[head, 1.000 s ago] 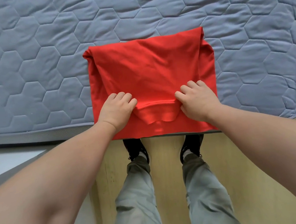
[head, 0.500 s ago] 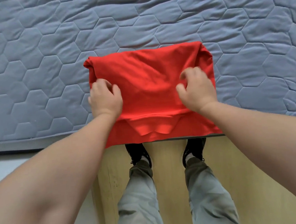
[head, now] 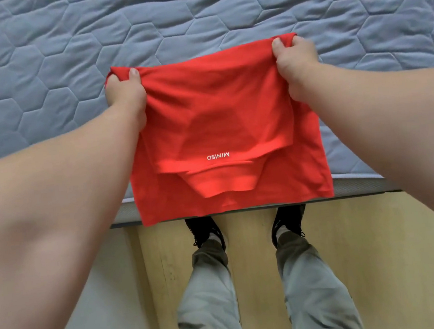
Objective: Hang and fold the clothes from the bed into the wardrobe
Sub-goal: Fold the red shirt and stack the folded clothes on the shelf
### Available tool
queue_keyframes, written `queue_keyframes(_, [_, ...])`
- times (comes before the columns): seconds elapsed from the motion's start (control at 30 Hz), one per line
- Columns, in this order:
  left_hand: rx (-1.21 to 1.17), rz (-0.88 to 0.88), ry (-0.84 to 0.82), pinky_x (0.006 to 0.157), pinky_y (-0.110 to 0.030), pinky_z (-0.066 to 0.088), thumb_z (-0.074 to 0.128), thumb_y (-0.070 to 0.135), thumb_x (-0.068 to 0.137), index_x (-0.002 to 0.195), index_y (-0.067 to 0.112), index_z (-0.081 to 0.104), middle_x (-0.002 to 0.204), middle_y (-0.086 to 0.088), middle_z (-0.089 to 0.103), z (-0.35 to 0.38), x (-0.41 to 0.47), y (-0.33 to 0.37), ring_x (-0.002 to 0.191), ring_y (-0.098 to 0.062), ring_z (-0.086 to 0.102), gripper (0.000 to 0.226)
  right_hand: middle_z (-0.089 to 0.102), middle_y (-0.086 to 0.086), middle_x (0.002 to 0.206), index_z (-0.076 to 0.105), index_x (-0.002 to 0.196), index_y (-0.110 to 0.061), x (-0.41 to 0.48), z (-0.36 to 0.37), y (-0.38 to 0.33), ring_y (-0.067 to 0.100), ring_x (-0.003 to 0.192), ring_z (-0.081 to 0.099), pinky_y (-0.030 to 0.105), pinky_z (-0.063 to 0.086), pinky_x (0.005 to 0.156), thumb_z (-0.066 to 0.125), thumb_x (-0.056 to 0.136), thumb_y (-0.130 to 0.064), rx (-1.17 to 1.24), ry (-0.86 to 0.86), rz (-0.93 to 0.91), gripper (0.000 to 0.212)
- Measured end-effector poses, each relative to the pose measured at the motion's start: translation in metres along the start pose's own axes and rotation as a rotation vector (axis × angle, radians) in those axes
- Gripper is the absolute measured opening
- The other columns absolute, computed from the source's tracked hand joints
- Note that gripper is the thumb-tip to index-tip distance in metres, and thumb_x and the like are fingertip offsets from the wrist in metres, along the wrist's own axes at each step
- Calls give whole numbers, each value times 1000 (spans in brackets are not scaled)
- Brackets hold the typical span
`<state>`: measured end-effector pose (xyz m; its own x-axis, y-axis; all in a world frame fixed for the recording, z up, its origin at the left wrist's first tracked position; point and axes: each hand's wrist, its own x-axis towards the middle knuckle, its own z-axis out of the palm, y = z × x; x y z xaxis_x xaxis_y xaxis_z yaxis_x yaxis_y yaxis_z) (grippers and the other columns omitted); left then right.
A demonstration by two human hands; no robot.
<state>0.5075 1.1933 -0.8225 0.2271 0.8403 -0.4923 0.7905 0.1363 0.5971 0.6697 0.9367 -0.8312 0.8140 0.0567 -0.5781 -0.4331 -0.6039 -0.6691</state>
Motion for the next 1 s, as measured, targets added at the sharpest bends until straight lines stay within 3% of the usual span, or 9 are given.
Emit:
queue_keyframes(0.17, [52,64,40,111,-27,38,54,47,99,146,13,47,144,-3,55,7,3,-2,129,-19,53,58,68,11,113,64,113,-6,2,-3,18,22,101,60,31,48,92,48,104,-36,-109,-8,-74,35])
queue_keyframes(0.27, [-27,-37,3,99,-28,48,61,60,91,129,17,61,121,4,67,5,-9,-21,110,-15,63,58,62,1,97,58,94,-22,-7,-7,29,19,91,57,33,47,81,50,100,-53,-103,-71,-13,33])
queue_keyframes(0.37, [41,-114,10,86,-27,45,60,73,83,112,15,64,104,4,65,-7,-26,-41,94,-16,59,65,60,-9,81,59,86,-23,-28,-12,37,12,80,57,25,44,70,57,90,-68,-46,-106,41,46])
queue_keyframes(0.5, [170,-188,72,83,-28,38,62,65,85,100,19,57,100,0,62,-15,-62,-76,96,-21,57,49,69,2,114,59,118,-17,-63,-18,65,25,108,64,34,48,89,60,81,-78,-313,-189,4,71])
queue_keyframes(0.6, [124,-297,51,91,-37,54,67,55,78,107,15,60,108,-9,69,-14,-89,-99,97,-30,67,50,67,11,117,49,120,-15,-80,-14,85,36,111,63,40,48,89,59,80,-79,-474,-160,6,75])
queue_keyframes(0.67, [-3,-400,38,76,-44,62,70,45,77,106,16,58,105,-14,71,-10,-104,-112,82,-32,72,44,68,15,114,46,122,-14,-88,-8,95,39,104,67,44,54,90,63,80,-76,-469,-135,81,77])
queue_keyframes(0.77, [-268,-543,1,64,-36,60,69,29,92,104,18,57,106,-15,72,-6,-119,-125,84,-28,74,20,71,11,95,47,117,-14,-100,-4,108,28,72,73,43,60,77,70,80,-68,-263,-122,198,70])
queue_keyframes(0.87, [-556,-660,30,61,-34,58,55,17,103,136,17,48,89,-8,62,-7,-125,-123,78,-22,68,33,67,3,90,58,101,-11,-106,-7,118,23,78,60,33,47,76,67,83,-67,-343,-88,122,60])
queue_keyframes(1.0, [-544,-634,-3,59,-34,57,48,22,107,136,18,45,93,-6,62,-9,-129,-123,79,-21,67,30,66,6,74,62,78,-13,-118,-16,122,24,60,58,37,49,57,71,83,-63,-86,-214,250,52])
